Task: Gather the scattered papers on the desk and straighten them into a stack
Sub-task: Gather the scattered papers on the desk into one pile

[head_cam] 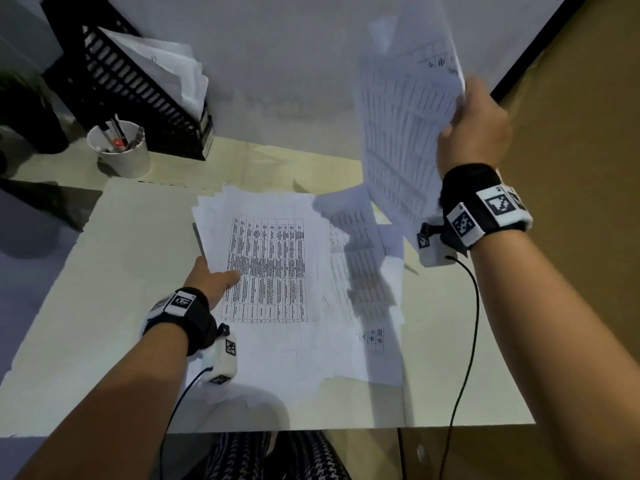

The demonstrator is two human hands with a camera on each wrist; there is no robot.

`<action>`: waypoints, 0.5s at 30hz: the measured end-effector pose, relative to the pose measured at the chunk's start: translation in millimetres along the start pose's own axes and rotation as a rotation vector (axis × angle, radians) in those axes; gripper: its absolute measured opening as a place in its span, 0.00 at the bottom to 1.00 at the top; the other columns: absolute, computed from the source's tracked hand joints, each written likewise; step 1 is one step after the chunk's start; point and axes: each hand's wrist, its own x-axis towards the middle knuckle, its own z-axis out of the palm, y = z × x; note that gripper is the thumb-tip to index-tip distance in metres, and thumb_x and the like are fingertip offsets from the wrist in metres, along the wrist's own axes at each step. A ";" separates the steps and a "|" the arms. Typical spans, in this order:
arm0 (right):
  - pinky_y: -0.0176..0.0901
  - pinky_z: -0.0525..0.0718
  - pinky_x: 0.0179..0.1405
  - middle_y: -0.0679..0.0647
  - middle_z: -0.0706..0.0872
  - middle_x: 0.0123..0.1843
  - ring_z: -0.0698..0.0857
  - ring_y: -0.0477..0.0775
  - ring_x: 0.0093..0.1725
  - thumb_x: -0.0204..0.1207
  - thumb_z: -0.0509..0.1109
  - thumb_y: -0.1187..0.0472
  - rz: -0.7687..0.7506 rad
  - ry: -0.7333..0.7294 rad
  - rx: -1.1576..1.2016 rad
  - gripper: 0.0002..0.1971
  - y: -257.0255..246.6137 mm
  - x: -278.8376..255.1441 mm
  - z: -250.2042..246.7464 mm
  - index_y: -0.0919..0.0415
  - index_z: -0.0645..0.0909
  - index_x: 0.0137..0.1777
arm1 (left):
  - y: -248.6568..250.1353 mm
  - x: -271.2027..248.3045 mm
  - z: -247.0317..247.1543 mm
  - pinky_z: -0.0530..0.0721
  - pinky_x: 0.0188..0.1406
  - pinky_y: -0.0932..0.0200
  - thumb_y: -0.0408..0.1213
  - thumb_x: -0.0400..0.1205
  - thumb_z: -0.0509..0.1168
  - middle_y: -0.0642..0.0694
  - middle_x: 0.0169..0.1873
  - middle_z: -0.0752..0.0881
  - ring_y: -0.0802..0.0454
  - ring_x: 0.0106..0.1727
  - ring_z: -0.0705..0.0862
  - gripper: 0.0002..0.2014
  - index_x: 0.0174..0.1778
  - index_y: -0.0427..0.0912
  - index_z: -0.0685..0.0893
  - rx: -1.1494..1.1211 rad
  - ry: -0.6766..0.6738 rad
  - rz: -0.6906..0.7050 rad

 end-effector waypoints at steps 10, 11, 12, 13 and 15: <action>0.31 0.64 0.41 0.38 0.73 0.37 0.72 0.46 0.45 0.82 0.57 0.67 -0.222 -0.180 0.245 0.10 -50.4 27.3 -36.7 0.55 0.80 0.50 | 11.4 -15.3 -11.5 0.74 0.72 0.36 0.81 0.67 0.50 0.43 0.75 0.77 0.38 0.72 0.78 0.48 0.77 0.54 0.72 -0.534 -0.166 -0.143; 0.32 0.63 0.39 0.38 0.71 0.35 0.71 0.47 0.45 0.82 0.57 0.66 -0.212 -0.196 0.240 0.09 -52.6 29.5 -35.3 0.55 0.77 0.48 | 18.7 -25.6 -13.0 0.80 0.63 0.41 0.77 0.73 0.46 0.38 0.70 0.81 0.38 0.65 0.82 0.44 0.75 0.50 0.76 -0.561 -0.162 -0.111; 0.33 0.63 0.39 0.43 0.72 0.35 0.71 0.48 0.45 0.82 0.58 0.66 -0.199 -0.217 0.227 0.07 -53.3 30.9 -31.8 0.56 0.75 0.48 | 22.1 -27.8 -13.2 0.83 0.53 0.48 0.72 0.78 0.42 0.34 0.66 0.83 0.38 0.59 0.84 0.41 0.74 0.46 0.77 -0.581 -0.160 -0.092; 0.36 0.66 0.41 0.48 0.74 0.39 0.72 0.48 0.46 0.82 0.58 0.67 -0.183 -0.245 0.206 0.06 -51.7 31.7 -24.9 0.56 0.74 0.50 | 21.4 -24.2 -12.8 0.82 0.44 0.54 0.68 0.82 0.39 0.32 0.65 0.82 0.38 0.56 0.84 0.40 0.74 0.43 0.77 -0.584 -0.142 -0.075; 0.40 0.68 0.43 0.55 0.75 0.44 0.73 0.51 0.46 0.82 0.59 0.66 -0.138 -0.315 0.137 0.05 -44.0 27.2 -3.2 0.58 0.75 0.50 | 19.0 -22.3 -11.7 0.78 0.35 0.58 0.67 0.83 0.37 0.30 0.65 0.82 0.36 0.54 0.85 0.40 0.74 0.41 0.77 -0.610 -0.138 -0.074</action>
